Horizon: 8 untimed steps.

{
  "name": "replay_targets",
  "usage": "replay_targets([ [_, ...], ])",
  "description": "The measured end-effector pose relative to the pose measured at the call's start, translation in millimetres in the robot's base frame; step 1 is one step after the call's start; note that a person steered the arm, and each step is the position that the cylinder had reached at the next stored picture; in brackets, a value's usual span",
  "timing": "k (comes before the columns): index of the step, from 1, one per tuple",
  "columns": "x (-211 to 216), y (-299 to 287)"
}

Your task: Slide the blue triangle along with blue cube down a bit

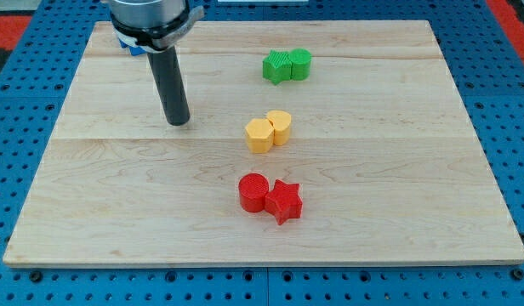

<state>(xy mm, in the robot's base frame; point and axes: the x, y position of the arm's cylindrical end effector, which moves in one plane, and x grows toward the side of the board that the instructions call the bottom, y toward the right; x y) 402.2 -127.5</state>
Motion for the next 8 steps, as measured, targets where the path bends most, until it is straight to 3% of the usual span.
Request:
replay_targets([
  [8, -90.9, -128.1],
])
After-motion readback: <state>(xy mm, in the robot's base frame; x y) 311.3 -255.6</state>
